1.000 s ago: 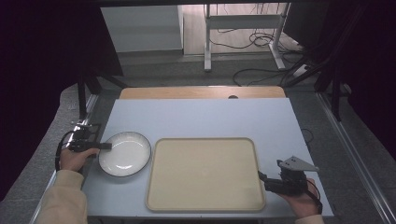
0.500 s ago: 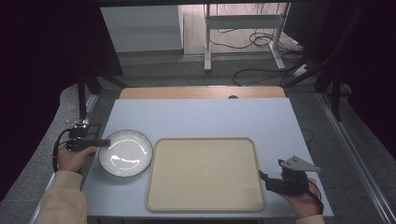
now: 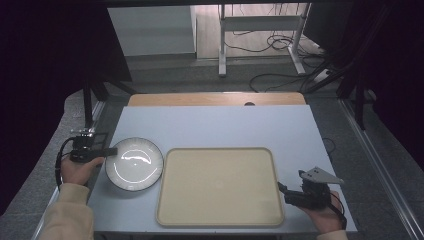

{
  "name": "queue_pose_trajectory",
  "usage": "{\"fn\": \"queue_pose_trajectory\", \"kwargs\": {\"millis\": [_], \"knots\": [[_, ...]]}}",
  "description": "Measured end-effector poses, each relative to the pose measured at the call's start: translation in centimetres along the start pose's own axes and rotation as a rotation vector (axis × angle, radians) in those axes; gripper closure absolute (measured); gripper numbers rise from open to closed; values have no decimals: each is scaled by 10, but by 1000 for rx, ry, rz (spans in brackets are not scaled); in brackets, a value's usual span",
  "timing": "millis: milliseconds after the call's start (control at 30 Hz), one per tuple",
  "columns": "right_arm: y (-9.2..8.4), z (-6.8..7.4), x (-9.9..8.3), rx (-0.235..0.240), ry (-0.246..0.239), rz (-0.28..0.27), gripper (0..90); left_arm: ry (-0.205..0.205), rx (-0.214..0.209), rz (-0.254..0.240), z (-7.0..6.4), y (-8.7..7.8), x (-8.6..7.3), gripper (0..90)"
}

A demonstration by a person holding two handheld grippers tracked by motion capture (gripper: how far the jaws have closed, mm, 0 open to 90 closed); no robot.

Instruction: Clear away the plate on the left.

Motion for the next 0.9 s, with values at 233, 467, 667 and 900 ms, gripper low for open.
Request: {"fn": "queue_pose_trajectory", "kwargs": {"millis": [233,467,667,900], "knots": [[-1,-1,0,-9,4,-3,168,5,-17,-20,-3,-4,3,837],[-1,-1,1,-9,0,-8,168,12,-16,-40,-6,-7,5,833],[-1,-2,1,-9,1,-9,167,25,-15,-90,-10,-14,10,835],[-2,-2,1,-10,-1,-13,167,17,-39,-133,-15,-23,16,833]]}}
Point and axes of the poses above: each handheld gripper's, and its own axes: y roughly forward along the jaws, x roughly out of its top, z roughly to its left, the point moved 4 cm from there along y, roughly forward along the jaws, and after that the axes turned 8 degrees about -z, right-handed, at the moved point
